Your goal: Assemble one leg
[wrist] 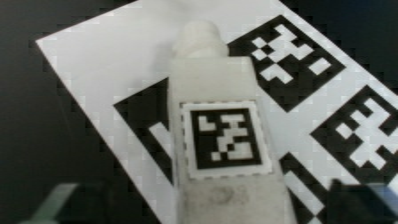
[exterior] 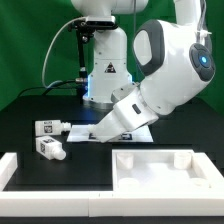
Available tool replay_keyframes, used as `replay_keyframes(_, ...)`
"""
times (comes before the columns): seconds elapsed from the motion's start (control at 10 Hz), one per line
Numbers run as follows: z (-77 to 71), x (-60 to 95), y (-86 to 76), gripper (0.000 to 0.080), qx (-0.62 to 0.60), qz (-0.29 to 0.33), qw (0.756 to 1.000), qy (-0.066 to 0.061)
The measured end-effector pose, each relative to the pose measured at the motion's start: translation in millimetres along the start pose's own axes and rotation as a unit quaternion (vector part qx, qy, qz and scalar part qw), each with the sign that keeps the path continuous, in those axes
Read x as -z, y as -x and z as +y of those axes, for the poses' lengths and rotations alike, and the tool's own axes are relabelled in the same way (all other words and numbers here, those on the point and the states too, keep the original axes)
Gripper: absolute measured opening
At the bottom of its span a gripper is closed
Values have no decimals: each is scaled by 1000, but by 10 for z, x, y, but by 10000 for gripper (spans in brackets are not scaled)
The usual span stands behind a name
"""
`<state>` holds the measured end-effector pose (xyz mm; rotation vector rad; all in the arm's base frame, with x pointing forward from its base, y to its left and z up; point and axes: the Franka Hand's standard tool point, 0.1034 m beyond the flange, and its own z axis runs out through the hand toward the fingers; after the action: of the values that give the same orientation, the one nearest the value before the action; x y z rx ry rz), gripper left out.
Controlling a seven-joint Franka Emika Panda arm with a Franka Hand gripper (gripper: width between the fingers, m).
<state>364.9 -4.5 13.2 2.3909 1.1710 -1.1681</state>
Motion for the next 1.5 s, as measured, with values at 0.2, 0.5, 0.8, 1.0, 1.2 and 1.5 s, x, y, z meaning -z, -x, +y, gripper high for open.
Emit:
replay_keyframes(0.2,-1,-1,-1,460,0,0,1000,0)
replay_keyframes(0.5,-31,62,26,285,-9,-12,1000,-4)
replay_keyframes(0.8,-72,856,-28,285,-84,-43,995,-32)
replay_keyframes(1.0,124,1381,-55,285,-155,-28,987,-43)
replay_keyframes(1.2,236,1434,-77,285,-157,15,987,-35)
replay_keyframes(1.5,282,1475,-97,285,-162,112,980,-12)
